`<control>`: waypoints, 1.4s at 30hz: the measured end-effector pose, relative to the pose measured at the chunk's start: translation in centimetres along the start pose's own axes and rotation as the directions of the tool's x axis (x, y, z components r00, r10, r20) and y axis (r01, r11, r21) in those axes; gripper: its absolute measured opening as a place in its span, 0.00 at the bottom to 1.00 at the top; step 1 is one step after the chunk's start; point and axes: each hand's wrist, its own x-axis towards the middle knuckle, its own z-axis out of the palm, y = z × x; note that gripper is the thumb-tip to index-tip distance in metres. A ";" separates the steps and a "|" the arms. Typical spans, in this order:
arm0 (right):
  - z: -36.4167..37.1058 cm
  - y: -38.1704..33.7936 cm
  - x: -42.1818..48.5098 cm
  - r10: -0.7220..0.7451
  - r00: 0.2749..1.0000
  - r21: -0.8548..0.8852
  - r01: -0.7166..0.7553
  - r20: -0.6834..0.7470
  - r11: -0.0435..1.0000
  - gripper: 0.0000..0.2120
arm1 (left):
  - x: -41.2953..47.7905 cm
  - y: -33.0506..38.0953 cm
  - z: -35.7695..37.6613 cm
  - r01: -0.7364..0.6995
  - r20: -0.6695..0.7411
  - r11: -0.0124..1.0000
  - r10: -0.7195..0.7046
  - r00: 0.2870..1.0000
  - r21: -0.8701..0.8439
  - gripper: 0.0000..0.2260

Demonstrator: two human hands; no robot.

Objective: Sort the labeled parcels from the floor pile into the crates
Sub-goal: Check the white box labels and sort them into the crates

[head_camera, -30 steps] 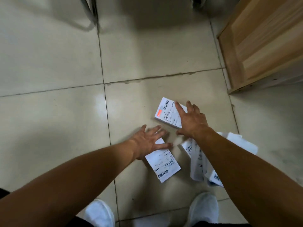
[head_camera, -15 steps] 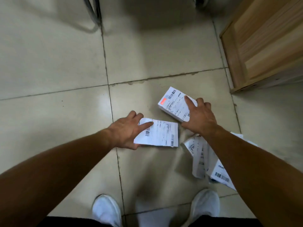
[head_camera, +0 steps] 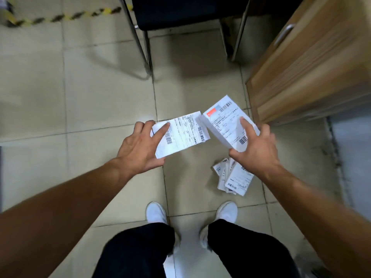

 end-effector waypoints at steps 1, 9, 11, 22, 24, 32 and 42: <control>-2.6 -0.6 -1.9 -0.009 1.000 0.026 0.009 -0.002 1.000 0.46 | -1.1 0.6 -3.0 0.036 -0.015 0.999 -0.036 0.999 -0.026 0.44; -21.9 -4.1 -14.8 -0.071 0.988 0.243 0.102 -0.136 0.965 0.41 | -8.2 6.3 -24.2 0.197 -0.204 0.952 -0.246 0.948 -0.235 0.45; -26.1 -4.5 -17.2 -0.076 0.980 0.296 0.130 -0.187 0.946 0.39 | -10.0 7.9 -28.2 0.206 -0.267 0.928 -0.293 0.918 -0.310 0.45; -39.3 -6.5 -32.3 0.034 0.811 0.298 0.175 -0.584 0.938 0.37 | -18.8 12.5 -39.7 -0.027 -0.428 0.842 -0.245 0.870 -0.538 0.46; -39.4 -7.2 -35.1 0.078 0.767 0.277 0.134 -0.637 0.951 0.36 | -19.5 12.3 -41.2 -0.100 -0.452 0.826 -0.198 0.870 -0.554 0.46; -36.1 -10.1 -45.2 0.378 0.589 0.351 -0.166 -0.715 0.922 0.36 | -21.4 12.2 -44.7 -0.392 -0.502 0.769 0.108 0.858 -0.505 0.47; -32.2 -8.9 -58.8 0.653 0.279 0.541 -0.385 -0.704 0.747 0.36 | -25.4 20.0 -46.1 -0.697 -0.474 0.597 0.518 0.712 -0.396 0.46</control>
